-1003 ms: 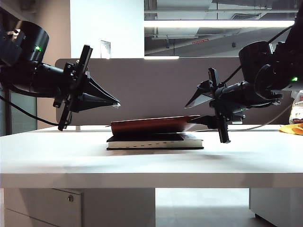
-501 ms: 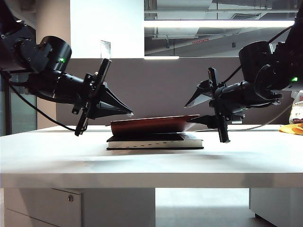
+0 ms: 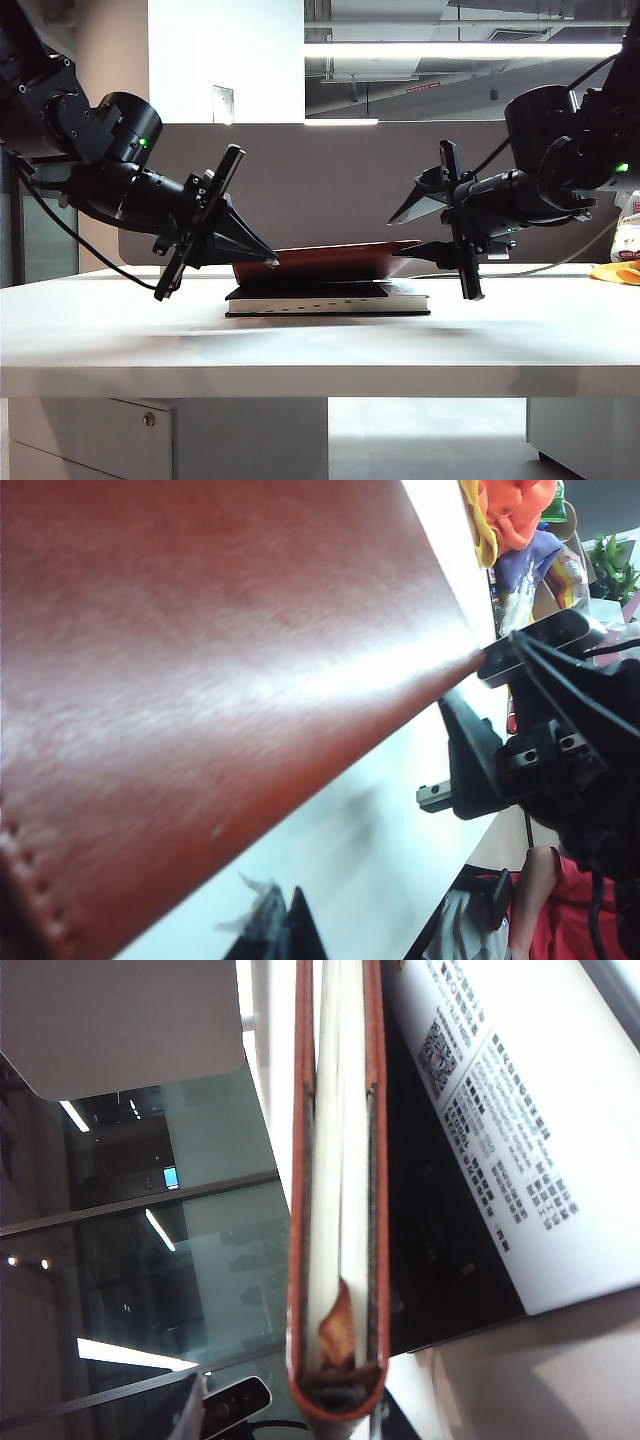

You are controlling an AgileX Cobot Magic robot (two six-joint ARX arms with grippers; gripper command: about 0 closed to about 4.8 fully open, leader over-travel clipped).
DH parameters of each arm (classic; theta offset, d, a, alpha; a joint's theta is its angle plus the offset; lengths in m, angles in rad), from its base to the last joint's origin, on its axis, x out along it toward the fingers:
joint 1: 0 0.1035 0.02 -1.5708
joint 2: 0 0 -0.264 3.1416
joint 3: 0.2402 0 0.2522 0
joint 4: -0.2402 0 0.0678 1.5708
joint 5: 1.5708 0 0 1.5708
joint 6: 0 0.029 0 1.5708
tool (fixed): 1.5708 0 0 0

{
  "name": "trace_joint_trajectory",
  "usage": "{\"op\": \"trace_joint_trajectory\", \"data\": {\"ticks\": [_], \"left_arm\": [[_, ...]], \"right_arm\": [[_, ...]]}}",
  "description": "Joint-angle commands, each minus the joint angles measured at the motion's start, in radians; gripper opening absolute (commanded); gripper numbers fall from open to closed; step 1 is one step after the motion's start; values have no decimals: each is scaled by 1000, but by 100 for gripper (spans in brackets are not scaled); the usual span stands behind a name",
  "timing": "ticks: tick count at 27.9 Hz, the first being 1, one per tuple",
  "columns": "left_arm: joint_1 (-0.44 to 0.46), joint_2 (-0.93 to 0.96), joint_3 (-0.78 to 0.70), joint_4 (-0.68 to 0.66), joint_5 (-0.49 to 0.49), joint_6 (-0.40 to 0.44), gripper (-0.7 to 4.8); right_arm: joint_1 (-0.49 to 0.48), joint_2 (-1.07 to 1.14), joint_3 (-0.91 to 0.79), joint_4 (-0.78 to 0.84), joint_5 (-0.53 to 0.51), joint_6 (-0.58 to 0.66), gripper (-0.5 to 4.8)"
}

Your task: Pick up the red book and place it on top of the black book.

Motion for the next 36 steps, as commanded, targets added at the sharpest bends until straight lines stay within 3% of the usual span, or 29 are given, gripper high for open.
{"op": "trace_joint_trajectory", "data": {"ticks": [1,3,8,17,24,36], "left_arm": [[2,-2,26,2,-2,6,-5],[2,4,61,-29,-14,13,-5],[2,38,166,-219,-17,126,-5],[2,39,167,-242,-13,142,-5],[1,39,167,-311,-42,202,-5],[1,42,175,-292,-81,197,-5]], "right_arm": [[1,-10,8,43,-9,1,208],[1,-10,8,43,-9,1,208],[1,-10,8,43,-7,1,208],[1,-10,8,43,3,1,209],[1,-10,8,43,3,1,208],[4,-10,8,43,-2,1,208]]}}
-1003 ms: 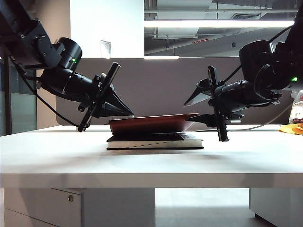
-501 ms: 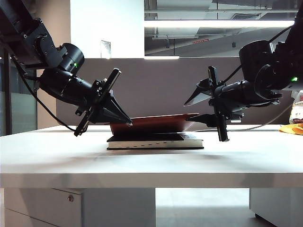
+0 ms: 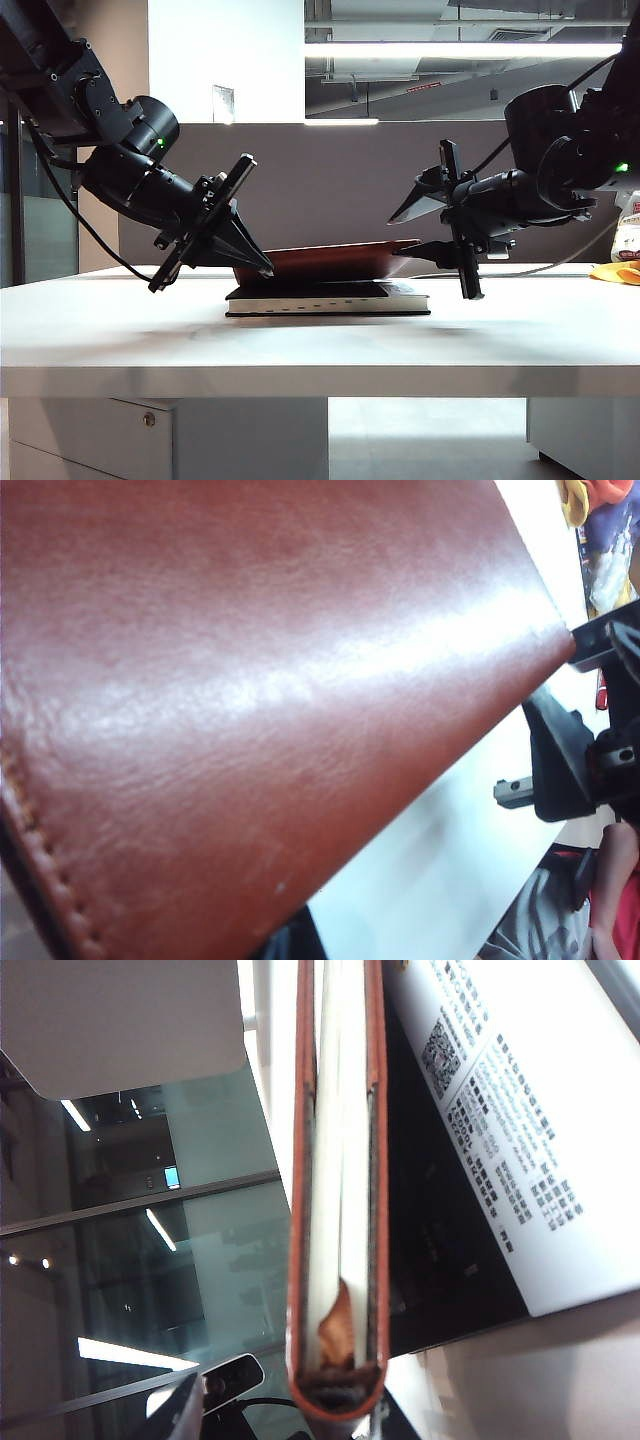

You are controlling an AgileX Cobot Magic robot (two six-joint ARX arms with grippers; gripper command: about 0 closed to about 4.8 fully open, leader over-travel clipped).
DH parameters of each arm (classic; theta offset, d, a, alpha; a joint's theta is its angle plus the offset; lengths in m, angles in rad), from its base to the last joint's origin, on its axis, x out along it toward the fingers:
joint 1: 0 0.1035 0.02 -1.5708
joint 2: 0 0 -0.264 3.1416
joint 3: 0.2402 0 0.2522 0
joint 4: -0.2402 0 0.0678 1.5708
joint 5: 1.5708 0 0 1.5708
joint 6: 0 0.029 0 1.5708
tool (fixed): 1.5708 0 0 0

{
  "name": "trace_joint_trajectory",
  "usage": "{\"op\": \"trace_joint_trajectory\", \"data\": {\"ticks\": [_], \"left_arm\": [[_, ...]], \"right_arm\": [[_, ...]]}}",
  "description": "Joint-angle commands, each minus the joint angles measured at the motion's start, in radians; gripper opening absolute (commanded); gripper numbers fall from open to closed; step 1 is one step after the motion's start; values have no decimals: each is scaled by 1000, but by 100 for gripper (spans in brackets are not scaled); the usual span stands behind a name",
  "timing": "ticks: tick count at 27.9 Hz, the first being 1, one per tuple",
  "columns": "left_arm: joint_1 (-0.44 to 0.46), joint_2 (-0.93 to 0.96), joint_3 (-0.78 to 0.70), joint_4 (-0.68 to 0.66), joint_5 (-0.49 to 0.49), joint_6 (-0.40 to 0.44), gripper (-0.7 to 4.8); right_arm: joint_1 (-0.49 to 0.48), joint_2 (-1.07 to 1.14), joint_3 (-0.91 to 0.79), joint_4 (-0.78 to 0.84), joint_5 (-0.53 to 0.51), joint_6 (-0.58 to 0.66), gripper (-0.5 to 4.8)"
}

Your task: Pick up the red book and place it on top of the black book.

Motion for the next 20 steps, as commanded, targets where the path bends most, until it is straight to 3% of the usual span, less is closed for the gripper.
{"op": "trace_joint_trajectory", "data": {"ticks": [1,8,20], "left_arm": [[1,-1,10,19,-9,3,-5],[1,39,76,-8,35,-16,-5],[3,69,122,-30,10,-11,-5]], "right_arm": [[3,-10,8,40,-4,1,208],[3,-10,8,40,-13,1,209],[4,-10,8,40,-37,1,208]]}}
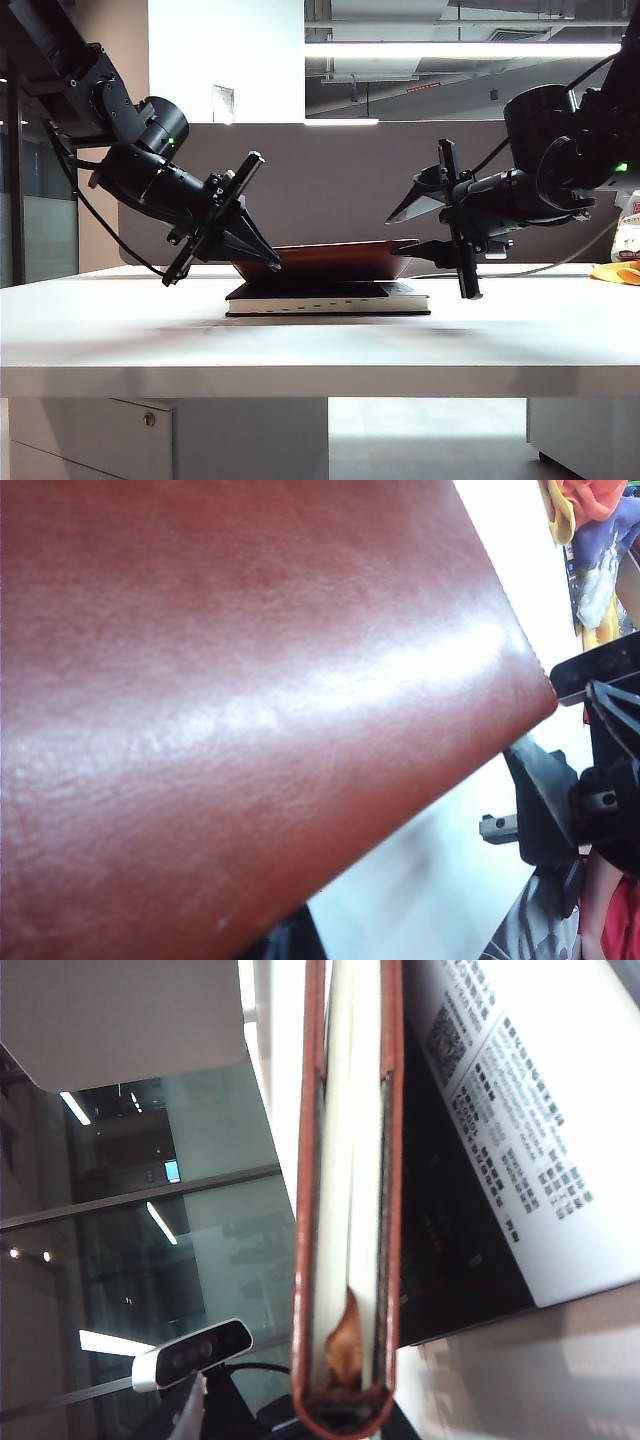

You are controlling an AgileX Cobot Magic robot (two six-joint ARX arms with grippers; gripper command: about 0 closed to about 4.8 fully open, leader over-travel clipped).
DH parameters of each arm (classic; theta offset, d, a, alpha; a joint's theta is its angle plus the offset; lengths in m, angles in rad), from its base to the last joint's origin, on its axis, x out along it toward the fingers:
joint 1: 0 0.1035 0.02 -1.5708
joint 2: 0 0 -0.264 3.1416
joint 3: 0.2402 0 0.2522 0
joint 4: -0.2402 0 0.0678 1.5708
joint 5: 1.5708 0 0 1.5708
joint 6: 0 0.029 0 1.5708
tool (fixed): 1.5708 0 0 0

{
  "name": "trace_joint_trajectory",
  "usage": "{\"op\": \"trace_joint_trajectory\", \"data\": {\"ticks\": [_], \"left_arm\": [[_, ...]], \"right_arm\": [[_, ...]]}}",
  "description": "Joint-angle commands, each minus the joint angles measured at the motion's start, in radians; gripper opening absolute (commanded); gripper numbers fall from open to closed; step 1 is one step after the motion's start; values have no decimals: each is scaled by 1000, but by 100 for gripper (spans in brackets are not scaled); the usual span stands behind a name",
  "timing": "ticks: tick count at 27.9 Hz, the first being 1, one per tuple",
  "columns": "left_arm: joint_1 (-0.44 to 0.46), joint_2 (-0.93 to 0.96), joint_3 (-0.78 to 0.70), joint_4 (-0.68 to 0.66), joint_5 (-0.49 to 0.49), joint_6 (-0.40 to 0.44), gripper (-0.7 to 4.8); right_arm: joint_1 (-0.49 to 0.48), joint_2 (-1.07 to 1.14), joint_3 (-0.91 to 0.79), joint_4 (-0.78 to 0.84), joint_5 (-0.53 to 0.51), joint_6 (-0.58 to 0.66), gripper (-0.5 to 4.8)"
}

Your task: Pick up the red book and place it on top of the black book.

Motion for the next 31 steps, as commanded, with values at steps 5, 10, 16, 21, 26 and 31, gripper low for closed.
{"op": "trace_joint_trajectory", "data": {"ticks": [5,10,16,21,26,31], "left_arm": [[3,19,28,-1,-4,4,-5],[3,21,47,-20,7,4,-5],[-29,20,51,-39,51,5,-5],[-93,21,57,-34,48,4,-5],[-137,35,99,-26,16,-1,-5],[-144,85,190,-96,25,-10,-5]], "right_arm": [[2,-10,8,40,-27,1,209],[2,-10,8,40,-28,1,209],[2,-10,8,39,-23,1,209],[11,-10,8,40,-22,1,209],[27,-10,8,40,-22,1,209],[39,-10,8,40,-23,1,209]]}}
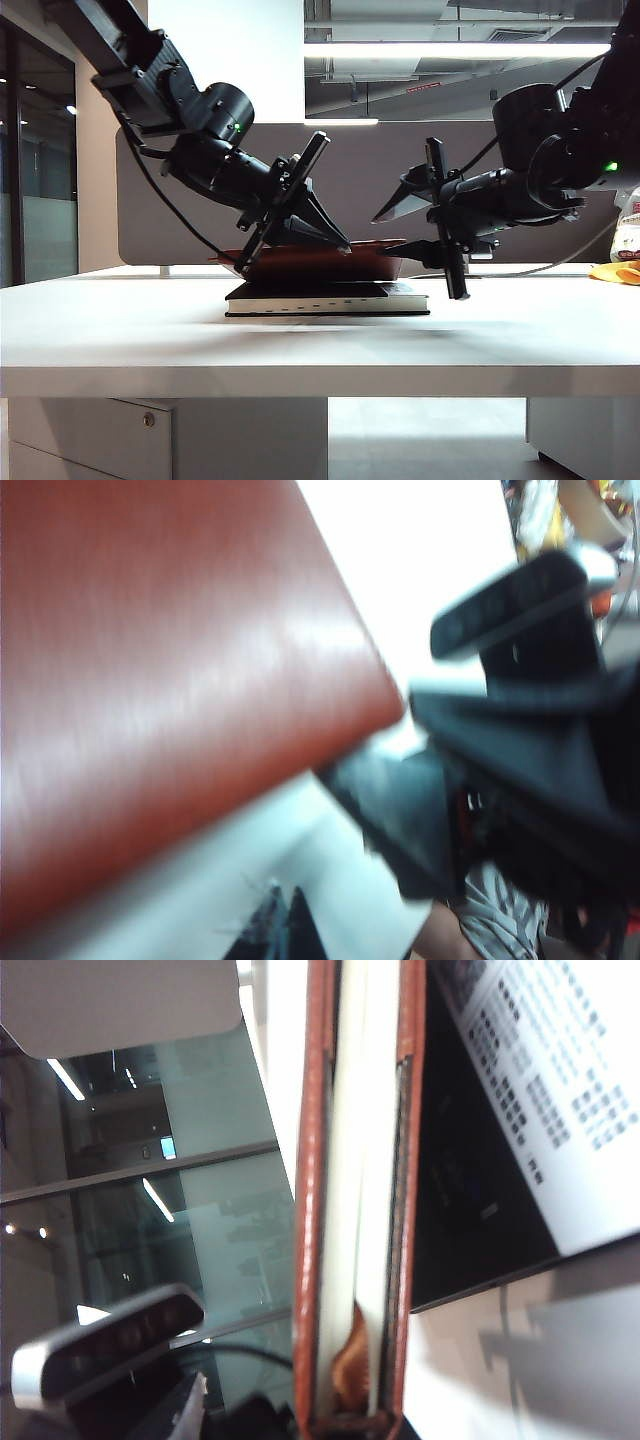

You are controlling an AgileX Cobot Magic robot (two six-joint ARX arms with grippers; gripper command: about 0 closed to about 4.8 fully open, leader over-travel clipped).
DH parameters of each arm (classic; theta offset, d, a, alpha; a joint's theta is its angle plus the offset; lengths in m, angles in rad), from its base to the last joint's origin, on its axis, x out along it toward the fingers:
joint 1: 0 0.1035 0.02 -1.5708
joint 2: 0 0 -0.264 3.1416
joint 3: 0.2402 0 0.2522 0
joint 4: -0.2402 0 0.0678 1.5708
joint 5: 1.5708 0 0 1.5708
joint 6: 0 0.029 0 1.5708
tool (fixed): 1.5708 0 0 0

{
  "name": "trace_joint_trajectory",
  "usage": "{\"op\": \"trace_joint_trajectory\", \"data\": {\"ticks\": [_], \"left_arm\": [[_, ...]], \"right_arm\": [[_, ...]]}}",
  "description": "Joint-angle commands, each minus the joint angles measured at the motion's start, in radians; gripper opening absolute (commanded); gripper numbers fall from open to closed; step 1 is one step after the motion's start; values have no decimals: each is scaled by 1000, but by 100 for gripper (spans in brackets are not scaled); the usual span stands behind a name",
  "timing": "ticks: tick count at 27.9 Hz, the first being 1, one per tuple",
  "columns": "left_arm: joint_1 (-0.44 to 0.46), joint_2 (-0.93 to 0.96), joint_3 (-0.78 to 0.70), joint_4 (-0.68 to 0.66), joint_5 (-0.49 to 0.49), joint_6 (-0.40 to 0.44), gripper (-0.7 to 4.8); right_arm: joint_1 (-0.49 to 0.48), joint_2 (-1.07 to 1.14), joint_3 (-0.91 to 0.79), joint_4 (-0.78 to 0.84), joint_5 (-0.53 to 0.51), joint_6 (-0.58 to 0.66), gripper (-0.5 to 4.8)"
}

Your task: Pick up the red book and place it on top of the black book.

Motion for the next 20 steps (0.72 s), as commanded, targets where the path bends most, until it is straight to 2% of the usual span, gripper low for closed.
{"op": "trace_joint_trajectory", "data": {"ticks": [1,12,20], "left_arm": [[0,26,45,-48,0,-2,-5],[-2,47,60,-44,-15,-3,-5],[-29,120,187,-89,1,-11,-5]], "right_arm": [[8,-10,8,39,-7,1,209],[9,-10,8,39,6,1,209],[8,-10,8,40,-35,13,209]]}}
